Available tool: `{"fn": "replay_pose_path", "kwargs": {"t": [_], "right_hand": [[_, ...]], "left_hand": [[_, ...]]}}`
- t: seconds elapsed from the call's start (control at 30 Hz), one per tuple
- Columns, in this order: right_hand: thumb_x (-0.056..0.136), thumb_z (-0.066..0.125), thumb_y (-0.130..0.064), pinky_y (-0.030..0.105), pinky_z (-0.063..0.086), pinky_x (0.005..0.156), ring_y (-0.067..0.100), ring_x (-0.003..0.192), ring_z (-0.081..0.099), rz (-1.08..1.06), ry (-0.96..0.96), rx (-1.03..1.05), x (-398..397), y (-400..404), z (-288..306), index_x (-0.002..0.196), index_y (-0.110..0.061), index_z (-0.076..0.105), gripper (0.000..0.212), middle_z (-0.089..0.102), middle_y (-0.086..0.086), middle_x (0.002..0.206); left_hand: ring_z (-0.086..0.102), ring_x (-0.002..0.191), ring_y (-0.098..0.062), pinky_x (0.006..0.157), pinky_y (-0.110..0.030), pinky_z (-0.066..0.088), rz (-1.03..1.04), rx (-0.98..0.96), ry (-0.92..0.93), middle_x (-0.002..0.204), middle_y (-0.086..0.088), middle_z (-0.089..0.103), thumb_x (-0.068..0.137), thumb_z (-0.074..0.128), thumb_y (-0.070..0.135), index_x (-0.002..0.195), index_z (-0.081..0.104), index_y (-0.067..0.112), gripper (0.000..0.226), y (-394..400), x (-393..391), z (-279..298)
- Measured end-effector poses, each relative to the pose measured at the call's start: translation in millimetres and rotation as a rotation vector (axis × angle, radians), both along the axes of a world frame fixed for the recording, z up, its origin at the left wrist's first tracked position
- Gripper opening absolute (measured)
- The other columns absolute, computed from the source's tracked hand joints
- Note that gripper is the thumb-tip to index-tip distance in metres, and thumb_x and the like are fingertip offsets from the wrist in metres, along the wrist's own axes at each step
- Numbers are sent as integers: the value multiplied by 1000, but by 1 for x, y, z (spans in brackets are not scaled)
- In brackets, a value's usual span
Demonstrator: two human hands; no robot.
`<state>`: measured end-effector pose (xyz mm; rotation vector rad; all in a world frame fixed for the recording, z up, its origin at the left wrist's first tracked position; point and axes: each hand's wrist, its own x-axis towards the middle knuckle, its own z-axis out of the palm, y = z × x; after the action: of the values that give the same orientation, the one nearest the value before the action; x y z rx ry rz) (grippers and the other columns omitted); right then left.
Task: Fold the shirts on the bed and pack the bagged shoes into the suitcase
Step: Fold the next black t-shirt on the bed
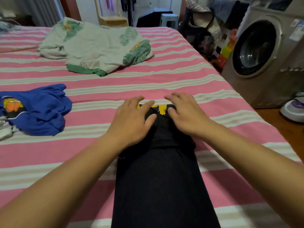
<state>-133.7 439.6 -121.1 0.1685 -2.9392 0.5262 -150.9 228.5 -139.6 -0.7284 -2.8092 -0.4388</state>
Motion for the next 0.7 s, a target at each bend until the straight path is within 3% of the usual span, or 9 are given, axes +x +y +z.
{"fn": "replay_pose_path", "kwargs": {"t": [0.07,0.13,0.33,0.43,0.5,0.6,0.7], "right_hand": [[100,23,-53,43,9,124,29,153,11,145,-146,189,-6,-16,-33,159,-29,21,64,16,4,167],[85,0,-67,43,2,124,25,155,-1,137,-233,306,-4,-14,-64,160,-34,8,83,3,-3,169],[100,13,-64,48,-11,123,22,153,-20,105,-222,464,29,-16,-57,160,-33,-3,70,-13,-5,167],[95,5,-70,48,-8,124,21,153,-20,168,-311,481,91,-10,-55,160,-37,0,72,-16,-7,166],[97,10,-66,49,-4,124,21,154,-15,159,-352,465,125,-1,-46,159,-38,6,69,-10,-9,168],[105,26,-52,47,-3,124,19,155,-5,212,-363,478,166,0,-24,159,-32,19,59,8,-10,168],[103,30,-57,40,0,126,17,155,1,406,-299,403,233,-3,-11,159,-29,23,62,16,-5,167]], "left_hand": [[10,155,-29,125,-45,10,-104,-249,-88,169,-4,16,90,7,69,160,19,39,77,9,-4,-35],[-9,156,-23,126,-43,-5,-85,-348,-165,171,1,-2,85,-6,70,161,5,40,82,8,-4,-61],[-27,152,-22,124,-53,-11,-76,-427,-268,165,8,-23,78,-14,85,155,-14,48,86,-5,28,-52],[-22,153,-17,126,-46,-6,-113,-456,-350,166,12,-18,91,-3,75,157,-7,48,72,-38,77,-46],[-6,157,-17,127,-39,5,-87,-437,-344,170,10,-2,100,7,66,161,7,40,66,-55,104,-37],[12,156,-20,124,-37,14,-63,-499,-283,168,3,19,97,10,61,160,22,27,73,-63,150,-14],[-1,157,-21,127,-39,3,-299,-501,-310,170,2,9,90,8,71,162,13,33,82,-77,220,-7]]}}
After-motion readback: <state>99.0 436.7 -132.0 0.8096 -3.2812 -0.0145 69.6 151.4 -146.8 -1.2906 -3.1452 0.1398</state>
